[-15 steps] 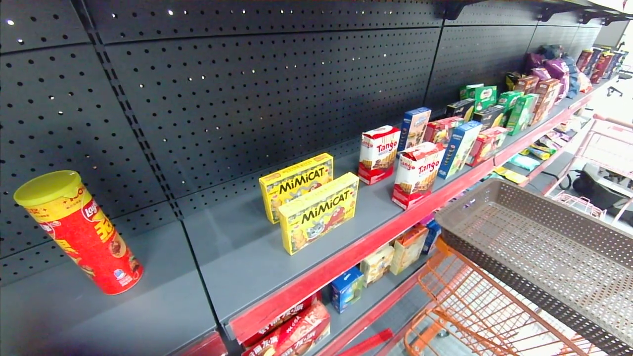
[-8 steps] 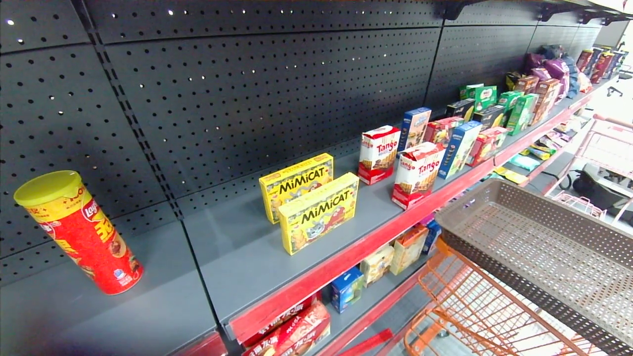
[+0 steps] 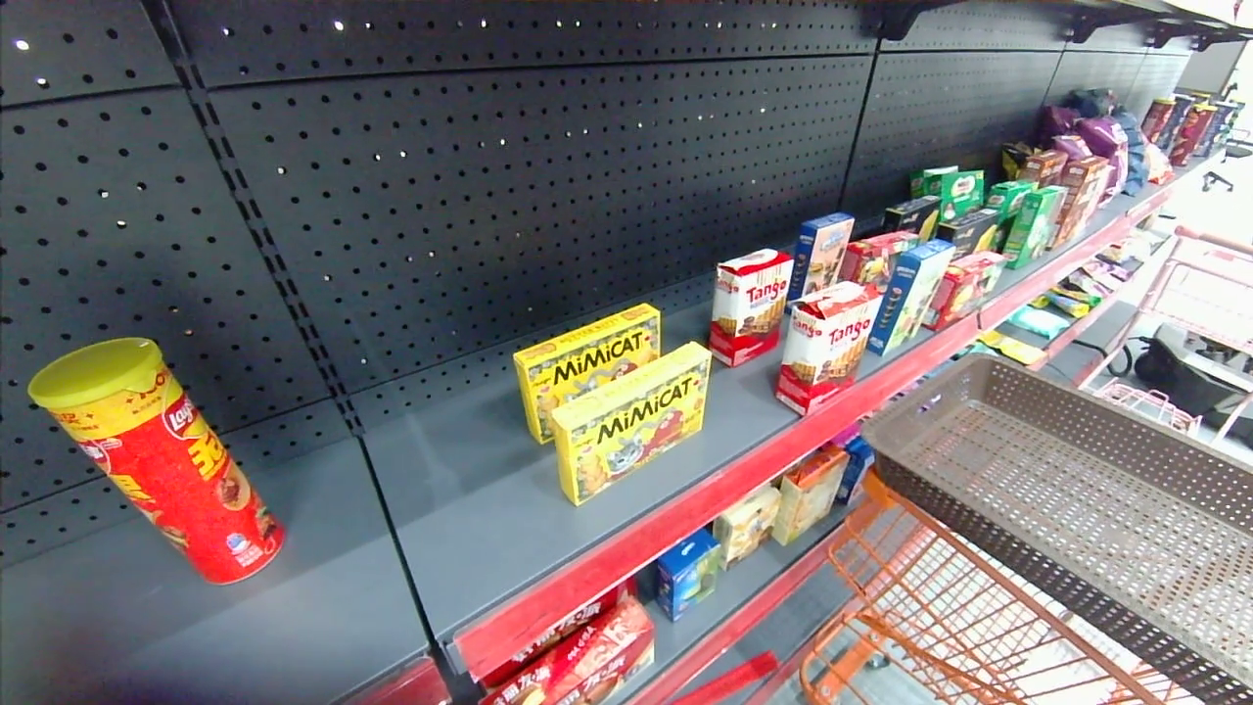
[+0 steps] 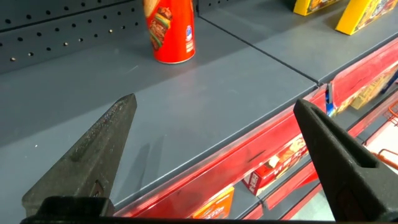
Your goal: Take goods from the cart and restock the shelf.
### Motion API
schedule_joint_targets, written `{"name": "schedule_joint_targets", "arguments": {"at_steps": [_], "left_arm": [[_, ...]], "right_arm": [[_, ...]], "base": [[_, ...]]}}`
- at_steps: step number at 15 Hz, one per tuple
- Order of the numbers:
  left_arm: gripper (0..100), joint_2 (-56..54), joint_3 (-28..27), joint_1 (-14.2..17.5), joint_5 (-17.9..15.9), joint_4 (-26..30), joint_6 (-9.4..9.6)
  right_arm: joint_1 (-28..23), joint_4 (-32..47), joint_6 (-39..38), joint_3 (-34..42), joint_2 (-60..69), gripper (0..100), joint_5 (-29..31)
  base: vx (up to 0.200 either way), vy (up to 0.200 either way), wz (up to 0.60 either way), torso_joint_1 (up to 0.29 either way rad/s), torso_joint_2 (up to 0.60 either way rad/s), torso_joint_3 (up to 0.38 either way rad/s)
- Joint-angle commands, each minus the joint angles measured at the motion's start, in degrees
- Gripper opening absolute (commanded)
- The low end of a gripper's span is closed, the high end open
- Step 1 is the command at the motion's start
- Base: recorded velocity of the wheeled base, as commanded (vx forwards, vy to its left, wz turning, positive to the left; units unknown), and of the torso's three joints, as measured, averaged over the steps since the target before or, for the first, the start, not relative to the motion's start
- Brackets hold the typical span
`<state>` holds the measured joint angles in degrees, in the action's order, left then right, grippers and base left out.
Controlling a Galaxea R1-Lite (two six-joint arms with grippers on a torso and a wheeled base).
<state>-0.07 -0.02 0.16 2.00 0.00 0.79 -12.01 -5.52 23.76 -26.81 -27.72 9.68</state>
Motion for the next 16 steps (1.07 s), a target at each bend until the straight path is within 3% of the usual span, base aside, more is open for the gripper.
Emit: {"name": "schedule_joint_targets", "arguments": {"at_steps": [1,10,16], "left_arm": [[100,0.07,0.02,0.02,0.11,0.0,0.09],[100,0.07,0.02,0.02,-0.07,0.0,0.44],[100,0.07,0.02,0.02,-0.07,0.0,0.17]], "right_arm": [[0.05,-0.01,0.23,0.79,1.27,0,-0.1],[0.49,0.07,0.15,3.6,3.55,0,-1.94],[0.58,-0.01,0.15,5.27,4.17,0,-1.94]], "base": [[0.0,0.0,0.6,-0.002,-0.01,-0.002],[0.0,0.0,0.6,0.004,0.0,0.004],[0.0,0.0,0.0,0.0,0.0,0.0]]}}
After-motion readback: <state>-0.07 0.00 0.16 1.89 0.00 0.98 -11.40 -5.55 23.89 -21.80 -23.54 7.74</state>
